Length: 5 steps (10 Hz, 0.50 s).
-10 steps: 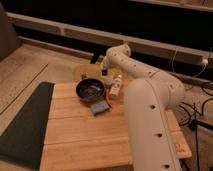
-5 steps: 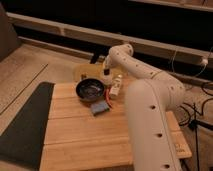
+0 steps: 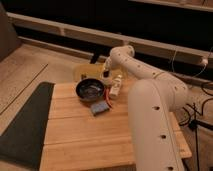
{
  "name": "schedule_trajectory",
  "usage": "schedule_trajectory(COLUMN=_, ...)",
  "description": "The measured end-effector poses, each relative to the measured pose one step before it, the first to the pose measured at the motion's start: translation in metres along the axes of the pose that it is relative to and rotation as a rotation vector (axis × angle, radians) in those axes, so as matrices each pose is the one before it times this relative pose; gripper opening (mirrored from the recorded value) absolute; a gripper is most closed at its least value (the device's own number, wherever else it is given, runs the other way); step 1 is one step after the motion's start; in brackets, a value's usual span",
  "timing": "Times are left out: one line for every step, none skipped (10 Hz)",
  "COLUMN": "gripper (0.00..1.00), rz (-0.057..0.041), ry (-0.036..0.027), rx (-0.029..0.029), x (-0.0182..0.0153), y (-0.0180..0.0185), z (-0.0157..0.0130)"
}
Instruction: Place the eraser in the ceramic cup
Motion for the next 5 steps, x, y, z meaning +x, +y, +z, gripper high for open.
schedule_trajectory(gripper=0.80, rz=-0.00307, ry=-0.00009, rx=-0.00677, x=0.00006, y=0.00245, z=-0.00115)
schedule_trajectory(gripper=0.80, rz=-0.00310, ry=0.00081, rx=-0.00566, x=0.00024, y=0.00202, z=-0.00095)
schedule_trajectory(gripper=0.80, rz=-0.00201, ry=0.00166, rx=-0.00539, x=0.00062, y=0.00178, z=-0.00006)
schedule_trajectory(gripper=0.80, rz=0.00295, ry=0.00019, rx=-0.00486, x=-0.00047, y=0.00112, z=-0.00099)
schedule_trajectory(gripper=0.80, rz=0.00048, ry=0.00006, rx=-0.00017, x=0.00010, y=-0.00012, z=0.00002)
